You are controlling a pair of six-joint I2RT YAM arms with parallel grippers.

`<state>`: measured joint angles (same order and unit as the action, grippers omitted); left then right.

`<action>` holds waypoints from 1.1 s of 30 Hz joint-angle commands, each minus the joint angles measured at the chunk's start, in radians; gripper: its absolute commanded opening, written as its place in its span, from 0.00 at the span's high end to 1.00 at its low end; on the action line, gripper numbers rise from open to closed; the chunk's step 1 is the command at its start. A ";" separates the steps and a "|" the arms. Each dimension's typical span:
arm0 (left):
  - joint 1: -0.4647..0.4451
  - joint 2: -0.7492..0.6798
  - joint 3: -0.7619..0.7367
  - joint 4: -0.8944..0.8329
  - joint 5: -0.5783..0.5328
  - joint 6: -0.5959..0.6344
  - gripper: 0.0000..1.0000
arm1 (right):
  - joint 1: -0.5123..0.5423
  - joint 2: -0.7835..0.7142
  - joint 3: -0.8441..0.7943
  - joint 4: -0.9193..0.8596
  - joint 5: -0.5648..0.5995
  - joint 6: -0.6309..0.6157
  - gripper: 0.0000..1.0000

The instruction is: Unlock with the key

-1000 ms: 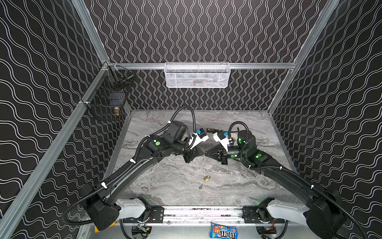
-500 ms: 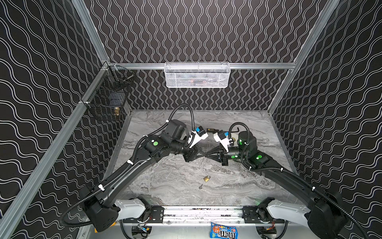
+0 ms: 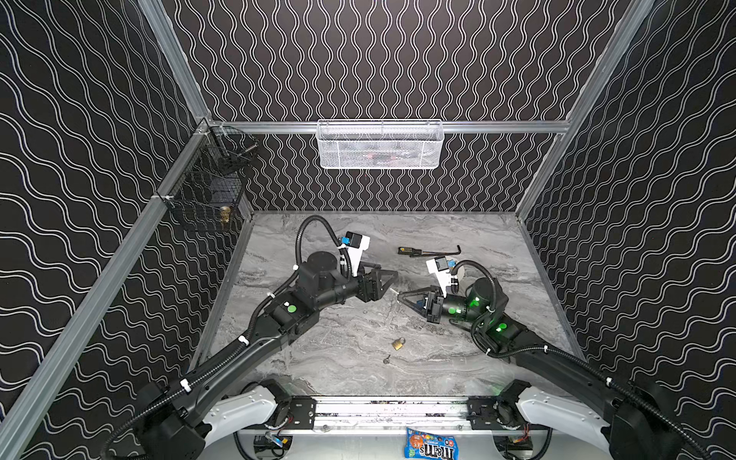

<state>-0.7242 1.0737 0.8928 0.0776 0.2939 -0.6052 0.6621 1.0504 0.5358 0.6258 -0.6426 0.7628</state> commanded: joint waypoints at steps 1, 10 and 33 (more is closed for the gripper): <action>-0.025 0.008 -0.016 0.224 -0.067 -0.156 0.28 | 0.013 0.015 -0.018 0.231 0.129 0.176 1.00; -0.076 0.005 -0.065 0.293 -0.119 -0.212 0.40 | 0.039 0.077 -0.030 0.401 0.180 0.260 1.00; -0.077 0.010 -0.083 0.307 -0.135 -0.203 0.94 | 0.078 0.157 -0.018 0.442 0.234 0.294 1.00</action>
<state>-0.8005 1.0901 0.8108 0.3241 0.1516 -0.8108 0.7380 1.2087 0.5159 1.0195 -0.4141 1.0466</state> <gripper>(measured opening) 0.097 0.069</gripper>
